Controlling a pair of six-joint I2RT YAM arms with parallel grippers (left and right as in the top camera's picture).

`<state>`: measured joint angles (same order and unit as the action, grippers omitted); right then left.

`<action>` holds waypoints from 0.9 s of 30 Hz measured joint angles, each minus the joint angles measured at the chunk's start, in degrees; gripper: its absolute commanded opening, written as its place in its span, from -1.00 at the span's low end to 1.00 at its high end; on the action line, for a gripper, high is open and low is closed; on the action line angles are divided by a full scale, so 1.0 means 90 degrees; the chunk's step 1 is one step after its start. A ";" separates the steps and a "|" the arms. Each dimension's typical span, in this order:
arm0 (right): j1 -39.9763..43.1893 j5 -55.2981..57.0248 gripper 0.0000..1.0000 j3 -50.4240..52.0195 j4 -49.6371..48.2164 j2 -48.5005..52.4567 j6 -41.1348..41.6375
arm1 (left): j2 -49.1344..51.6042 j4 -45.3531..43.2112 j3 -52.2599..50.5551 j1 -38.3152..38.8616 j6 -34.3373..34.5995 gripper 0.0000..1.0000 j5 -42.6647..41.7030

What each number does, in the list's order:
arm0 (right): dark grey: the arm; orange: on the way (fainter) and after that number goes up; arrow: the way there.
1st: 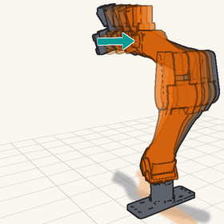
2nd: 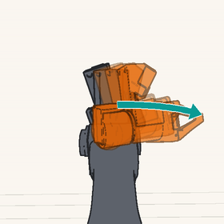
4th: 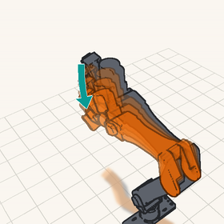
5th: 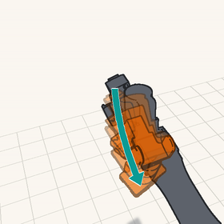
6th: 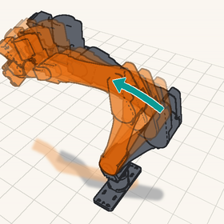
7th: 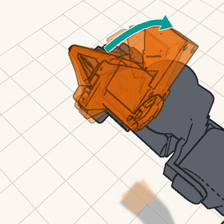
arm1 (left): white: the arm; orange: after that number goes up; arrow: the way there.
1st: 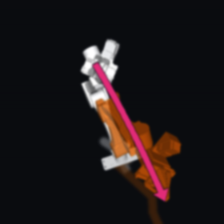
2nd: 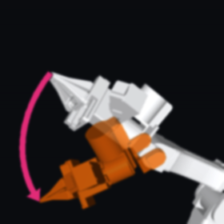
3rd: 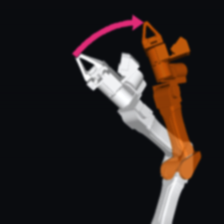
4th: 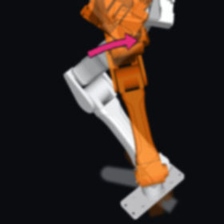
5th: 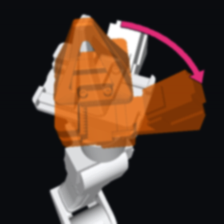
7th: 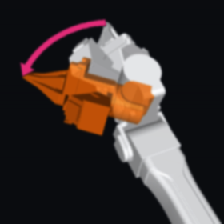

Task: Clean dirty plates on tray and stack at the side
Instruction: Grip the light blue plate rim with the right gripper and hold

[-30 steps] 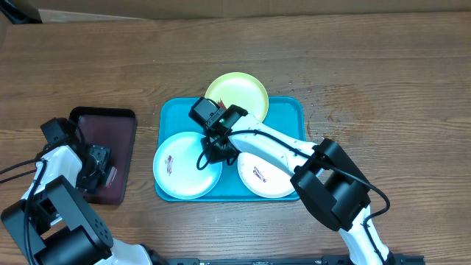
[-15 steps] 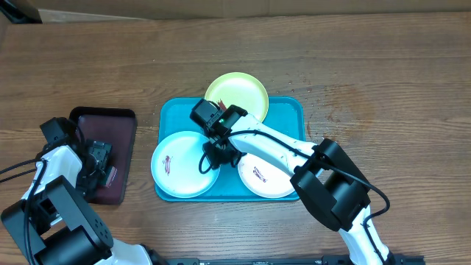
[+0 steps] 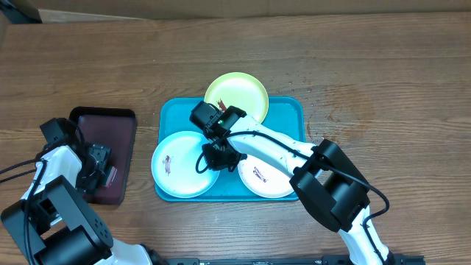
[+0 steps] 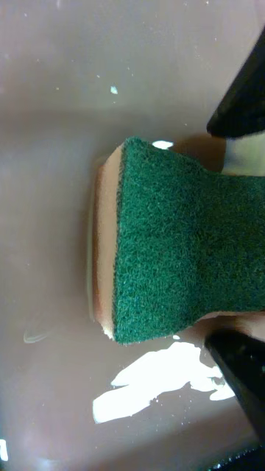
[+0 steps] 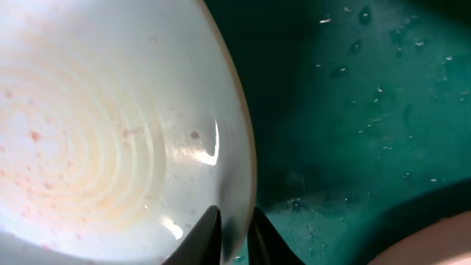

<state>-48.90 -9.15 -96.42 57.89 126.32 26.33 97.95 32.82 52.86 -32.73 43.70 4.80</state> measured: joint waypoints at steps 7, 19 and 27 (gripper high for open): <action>0.0041 0.0488 -0.93 -0.0083 -0.0121 0.0000 0.0010 | 0.0000 -0.0010 0.0000 0.0000 -0.0017 0.22 -0.0032; 0.0131 0.0782 -0.92 -0.0087 -0.0267 0.0000 -0.0357 | 0.0000 0.0418 0.0199 0.0000 -0.0209 0.34 -0.0236; 0.0131 0.0792 -0.93 -0.0087 -0.0289 0.0000 -0.0408 | 0.0000 0.0651 0.0505 0.0000 -0.0236 0.36 -0.0272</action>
<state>-47.72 -2.02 -97.21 55.29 126.32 22.65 97.95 38.68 57.41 -32.73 41.58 2.35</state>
